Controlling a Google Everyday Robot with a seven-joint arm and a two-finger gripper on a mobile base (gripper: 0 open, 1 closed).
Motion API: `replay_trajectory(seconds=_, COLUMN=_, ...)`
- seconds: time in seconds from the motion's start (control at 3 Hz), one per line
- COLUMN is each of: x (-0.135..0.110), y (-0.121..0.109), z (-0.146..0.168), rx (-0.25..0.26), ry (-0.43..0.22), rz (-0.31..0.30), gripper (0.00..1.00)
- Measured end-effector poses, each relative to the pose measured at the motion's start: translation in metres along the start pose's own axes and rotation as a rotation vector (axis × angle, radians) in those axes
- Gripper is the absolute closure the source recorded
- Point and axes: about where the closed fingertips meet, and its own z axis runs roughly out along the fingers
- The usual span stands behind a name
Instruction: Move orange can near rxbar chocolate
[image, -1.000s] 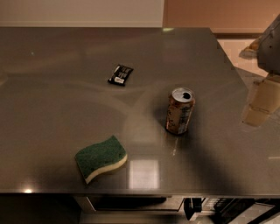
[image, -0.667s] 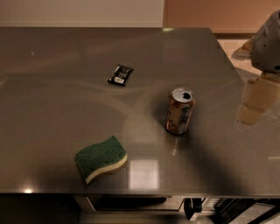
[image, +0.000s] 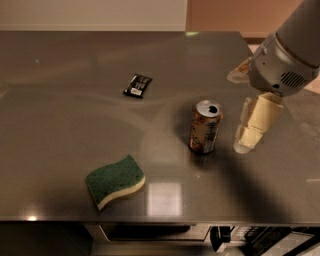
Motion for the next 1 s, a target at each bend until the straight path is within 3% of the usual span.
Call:
replay_trajectory(seconds=0.33, x=-0.013, y=0.005, z=0.022, rx=-0.047, ry=-0.052, rz=-0.018, gripper=0.0)
replay_trajectory(seconds=1.0, x=-0.026, y=-0.001, z=0.054, rx=-0.076, ry=-0.101, rz=-0.057, gripper=0.0)
